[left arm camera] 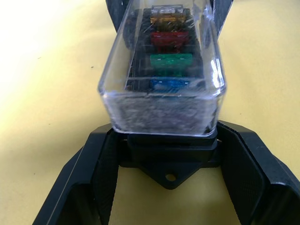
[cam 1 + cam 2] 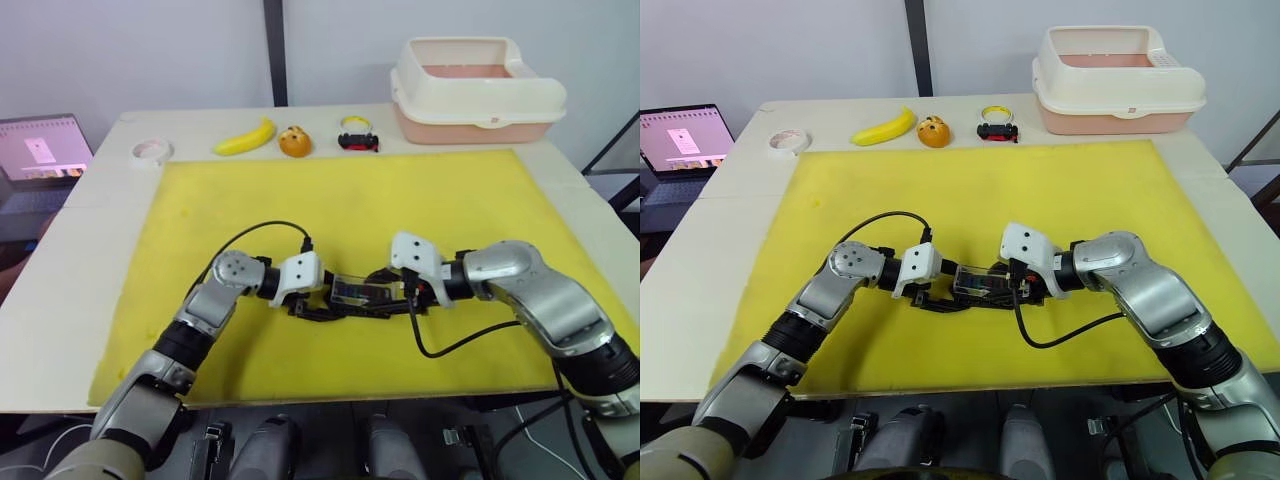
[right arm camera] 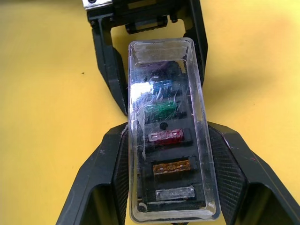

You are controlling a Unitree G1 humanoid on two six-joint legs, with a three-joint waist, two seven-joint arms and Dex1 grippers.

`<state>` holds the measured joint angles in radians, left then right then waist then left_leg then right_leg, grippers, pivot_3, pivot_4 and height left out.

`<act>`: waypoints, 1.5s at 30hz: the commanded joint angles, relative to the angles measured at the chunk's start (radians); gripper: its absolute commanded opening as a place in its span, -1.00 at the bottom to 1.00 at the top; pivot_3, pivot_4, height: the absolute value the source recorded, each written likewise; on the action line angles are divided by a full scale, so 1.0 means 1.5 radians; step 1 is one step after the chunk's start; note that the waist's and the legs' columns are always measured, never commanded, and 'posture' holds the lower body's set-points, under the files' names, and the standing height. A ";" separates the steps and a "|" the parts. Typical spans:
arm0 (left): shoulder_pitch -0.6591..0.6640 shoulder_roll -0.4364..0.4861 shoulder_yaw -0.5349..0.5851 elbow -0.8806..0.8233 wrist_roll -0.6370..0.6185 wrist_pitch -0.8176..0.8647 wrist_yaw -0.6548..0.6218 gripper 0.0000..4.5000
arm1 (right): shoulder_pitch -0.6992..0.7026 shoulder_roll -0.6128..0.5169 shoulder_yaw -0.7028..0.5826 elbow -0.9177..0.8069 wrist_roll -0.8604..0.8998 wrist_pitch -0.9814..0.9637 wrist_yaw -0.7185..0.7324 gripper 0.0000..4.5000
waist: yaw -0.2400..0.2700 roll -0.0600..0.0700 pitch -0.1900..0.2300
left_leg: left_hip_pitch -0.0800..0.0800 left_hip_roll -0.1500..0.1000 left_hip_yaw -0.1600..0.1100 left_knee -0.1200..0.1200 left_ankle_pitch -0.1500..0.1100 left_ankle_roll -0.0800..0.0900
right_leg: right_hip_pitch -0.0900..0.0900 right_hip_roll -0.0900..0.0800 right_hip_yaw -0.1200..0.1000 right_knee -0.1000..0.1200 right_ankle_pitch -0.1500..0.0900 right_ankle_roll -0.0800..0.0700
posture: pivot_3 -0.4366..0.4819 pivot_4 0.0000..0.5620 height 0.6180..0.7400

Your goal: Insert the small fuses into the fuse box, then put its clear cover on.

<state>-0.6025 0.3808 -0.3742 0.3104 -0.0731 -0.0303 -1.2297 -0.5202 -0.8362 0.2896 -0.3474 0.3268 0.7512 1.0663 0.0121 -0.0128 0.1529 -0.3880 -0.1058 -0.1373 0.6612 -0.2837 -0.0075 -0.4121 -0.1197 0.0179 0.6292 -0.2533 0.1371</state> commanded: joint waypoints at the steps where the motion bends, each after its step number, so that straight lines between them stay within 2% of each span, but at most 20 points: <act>1: 0.005 0.003 -0.006 -0.008 0.008 0.002 -0.002 0.14 | -0.009 -0.014 0.005 -0.016 -0.005 -0.011 0.021 0.04 | 0.000 0.000 0.000 | 0.000 0.000 0.000 0.000 0.000 0.000 | 0.000 0.000 0.000 0.000 0.000 0.000 | -0.05 -0.47 1.00; 24: -0.001 -0.002 -0.007 0.001 0.007 -0.001 -0.001 0.14 | -0.021 0.006 0.008 -0.013 -0.027 -0.011 0.019 0.04 | 0.000 0.000 0.000 | 0.000 0.000 0.000 0.000 0.000 0.000 | 0.000 0.000 0.000 0.000 0.000 0.000 | -0.05 -0.47 1.00; 27: 0.003 -0.001 -0.007 -0.001 0.008 -0.001 0.001 0.14 | -0.019 0.000 -0.015 -0.030 -0.012 -0.003 0.018 0.40 | 0.000 0.000 0.000 | 0.000 0.000 0.000 0.000 0.000 0.000 | 0.000 0.000 0.000 0.000 0.000 0.000 | -0.05 -0.47 1.00; 29: 0.005 0.000 -0.007 -0.005 0.008 0.000 0.002 0.14 | -0.017 -0.005 -0.032 -0.041 -0.005 -0.002 0.016 0.79 | 0.000 0.000 0.000 | 0.000 0.000 0.000 0.000 0.000 0.000 | 0.000 0.000 0.000 0.000 0.000 0.000 | -0.05 -0.47 1.00; 34: 0.008 0.001 -0.007 -0.010 0.007 0.002 0.002 0.14 | -0.001 0.001 -0.088 -0.072 0.044 0.013 0.005 0.79 | 0.000 0.000 0.000 | 0.000 0.000 0.000 0.000 0.000 0.000 | 0.000 0.000 0.000 0.000 0.000 0.000 | -0.05 -0.47 1.00; 40: 0.007 0.000 -0.007 -0.008 0.006 0.002 0.000 0.14 | 0.034 0.059 -0.138 -0.074 0.059 -0.047 -0.047 0.79 | 0.000 0.000 0.000 | 0.000 0.000 0.000 0.000 0.000 0.000 | 0.000 0.000 0.000 0.000 0.000 0.000 | -0.05 -0.47 1.00; 43: 0.002 -0.001 -0.006 0.000 0.006 0.000 -0.002 0.14 | 0.077 0.071 -0.132 -0.072 0.053 -0.090 -0.048 0.44 | 0.001 0.000 0.000 | -0.001 0.000 0.000 0.000 0.000 0.000 | 0.000 0.000 0.000 0.000 0.000 0.000 | -0.05 -0.47 1.00; 45: 0.000 -0.001 -0.006 0.003 0.005 -0.001 -0.003 0.14 | 0.095 0.082 -0.127 -0.065 0.049 -0.102 -0.060 -0.01 | 0.000 0.000 0.000 | -0.001 0.000 0.000 0.000 0.000 0.000 | 0.000 0.000 0.000 0.000 0.000 0.000 | -0.05 -0.47 1.00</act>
<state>-0.6021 0.3802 -0.3738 0.3105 -0.0742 -0.0292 -1.2257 -0.3773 -0.7239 0.1104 -0.4287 0.3971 0.6305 0.9925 0.0124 -0.0128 0.1531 -0.3887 -0.1060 -0.1375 0.6613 -0.2836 -0.0078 -0.4127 -0.1198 0.0181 0.6293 -0.2533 0.1371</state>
